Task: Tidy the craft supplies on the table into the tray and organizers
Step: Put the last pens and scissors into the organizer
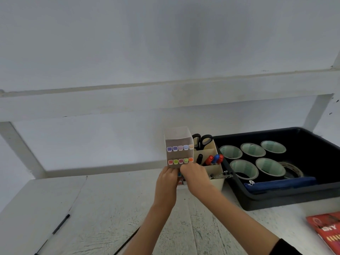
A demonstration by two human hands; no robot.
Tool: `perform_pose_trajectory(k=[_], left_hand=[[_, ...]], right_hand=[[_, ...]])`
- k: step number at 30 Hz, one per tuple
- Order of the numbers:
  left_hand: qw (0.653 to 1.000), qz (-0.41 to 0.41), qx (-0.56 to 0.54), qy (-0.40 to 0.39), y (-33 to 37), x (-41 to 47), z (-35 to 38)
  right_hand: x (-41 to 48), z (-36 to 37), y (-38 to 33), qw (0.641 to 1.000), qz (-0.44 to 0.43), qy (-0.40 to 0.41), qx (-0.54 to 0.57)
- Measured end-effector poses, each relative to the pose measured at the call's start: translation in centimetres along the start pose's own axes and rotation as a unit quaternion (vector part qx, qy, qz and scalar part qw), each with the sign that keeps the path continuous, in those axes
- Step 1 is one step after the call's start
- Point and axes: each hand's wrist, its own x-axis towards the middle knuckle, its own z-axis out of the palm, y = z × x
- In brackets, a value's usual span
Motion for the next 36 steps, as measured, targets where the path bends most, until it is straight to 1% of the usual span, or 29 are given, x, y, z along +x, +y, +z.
perform_pose_trajectory(k=[4,10,12,14,15,17,18,20,21,23,24,25,26,27,28,29,32,36], left_hand=[[0.998,-0.040,0.013,-0.039,1.0,0.7,-0.2],[0.995,-0.007,0.093,-0.022,0.9,0.9,0.6],[0.995,-0.012,0.090,-0.031,1.0,0.8,0.5],[0.995,-0.014,0.097,-0.012,0.8,0.7,0.9],[0.996,-0.018,0.091,-0.017,0.7,0.7,1.1],[0.995,-0.041,0.083,-0.022,0.5,0.5,1.1],[0.995,-0.048,0.082,-0.024,0.6,0.5,0.9],[0.995,-0.049,0.060,-0.067,0.5,0.2,1.0],[0.996,-0.046,0.035,-0.071,0.4,-0.1,1.0],[0.999,-0.026,-0.010,-0.030,0.7,-1.4,0.2],[1.000,-0.013,-0.021,-0.006,1.0,-2.2,-0.4],[0.999,0.004,-0.030,0.021,1.0,-3.0,-0.9],[0.998,0.012,-0.030,0.049,1.0,-3.6,-1.4],[0.997,0.006,-0.030,0.070,1.0,-4.3,-1.9],[0.996,-0.011,-0.035,0.080,1.0,-4.9,-2.7],[0.995,-0.029,-0.040,0.083,1.0,-5.5,-3.4],[0.987,-0.123,-0.060,0.086,0.0,-7.9,-5.0],[0.981,-0.171,-0.040,0.088,-2.1,-11.4,-7.4]], right_hand=[[0.0,-0.1,0.1,1.000,0.007,-0.013,0.009],[-0.1,-0.2,0.1,0.999,0.018,-0.015,0.041],[0.0,-0.1,0.2,0.998,0.017,-0.026,0.048],[0.4,0.0,0.4,0.998,0.016,-0.025,0.064],[0.4,0.1,0.5,0.997,0.016,-0.027,0.072],[0.2,0.4,1.0,0.996,0.009,-0.039,0.076],[0.3,0.6,1.3,0.996,0.003,-0.029,0.082],[0.8,1.0,1.7,0.995,0.006,-0.017,0.095],[1.2,0.6,1.6,0.994,0.018,-0.051,0.093],[1.2,0.2,1.3,0.990,0.023,-0.120,0.071],[1.0,0.3,1.3,0.990,0.015,-0.119,0.077],[0.2,0.3,1.2,0.994,-0.009,-0.071,0.085],[-1.1,0.4,1.0,0.994,-0.039,-0.001,0.098],[-2.8,0.7,0.7,0.990,-0.076,0.059,0.105],[-3.9,1.0,0.4,0.983,-0.099,0.096,0.125],[-4.6,1.4,-0.1,0.977,-0.110,0.112,0.147],[-5.0,2.9,-2.3,0.972,-0.113,0.101,0.179],[-5.6,5.1,-5.0,0.972,-0.130,0.061,0.185]])
